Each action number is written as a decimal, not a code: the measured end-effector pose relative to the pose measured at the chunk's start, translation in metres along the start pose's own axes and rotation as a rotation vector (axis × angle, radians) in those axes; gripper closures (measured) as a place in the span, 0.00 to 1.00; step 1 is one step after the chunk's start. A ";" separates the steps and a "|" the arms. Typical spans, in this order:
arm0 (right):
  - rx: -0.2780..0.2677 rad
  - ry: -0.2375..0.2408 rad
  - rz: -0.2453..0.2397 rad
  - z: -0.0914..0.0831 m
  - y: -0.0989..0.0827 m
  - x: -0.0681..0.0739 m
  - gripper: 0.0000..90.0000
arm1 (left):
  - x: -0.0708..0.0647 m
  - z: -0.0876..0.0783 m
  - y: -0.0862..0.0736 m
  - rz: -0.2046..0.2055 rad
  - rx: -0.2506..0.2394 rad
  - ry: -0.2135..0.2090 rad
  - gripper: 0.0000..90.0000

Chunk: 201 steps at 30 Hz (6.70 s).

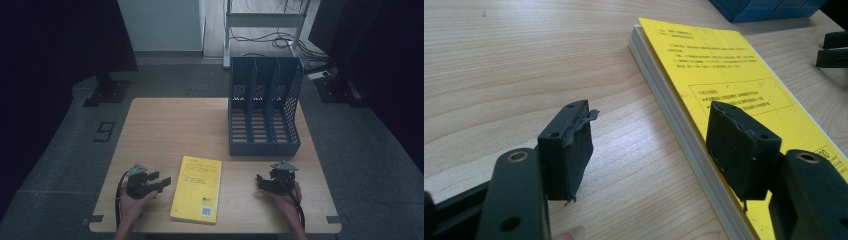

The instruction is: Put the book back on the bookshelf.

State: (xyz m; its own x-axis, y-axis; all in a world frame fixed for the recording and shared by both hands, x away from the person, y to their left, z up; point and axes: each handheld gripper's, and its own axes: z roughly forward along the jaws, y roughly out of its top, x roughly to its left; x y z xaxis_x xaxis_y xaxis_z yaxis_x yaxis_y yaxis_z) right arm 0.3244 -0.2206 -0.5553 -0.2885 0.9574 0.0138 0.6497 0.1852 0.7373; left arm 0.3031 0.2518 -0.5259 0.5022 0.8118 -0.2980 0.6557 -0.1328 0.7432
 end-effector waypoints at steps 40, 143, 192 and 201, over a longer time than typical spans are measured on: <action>-0.053 0.017 0.033 -0.012 -0.003 0.005 0.24 | 0.001 -0.001 0.000 -0.017 0.001 -0.001 0.39; -0.017 0.376 -0.115 0.014 0.020 0.153 0.27 | -0.042 0.040 0.001 0.042 0.073 -0.030 0.37; -0.034 0.371 -0.103 0.014 0.017 0.154 0.27 | -0.052 0.036 0.006 -0.055 0.026 -0.139 0.42; -0.037 0.374 -0.103 0.014 0.017 0.153 0.27 | -0.056 0.042 0.004 -0.005 0.058 -0.112 0.44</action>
State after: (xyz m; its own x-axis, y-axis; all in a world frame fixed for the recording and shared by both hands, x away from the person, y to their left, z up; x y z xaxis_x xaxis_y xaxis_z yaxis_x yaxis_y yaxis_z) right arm 0.3005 -0.0678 -0.5503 -0.5916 0.7862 0.1788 0.5803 0.2612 0.7714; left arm 0.3013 0.1824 -0.5315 0.5565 0.7443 -0.3693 0.6883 -0.1639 0.7067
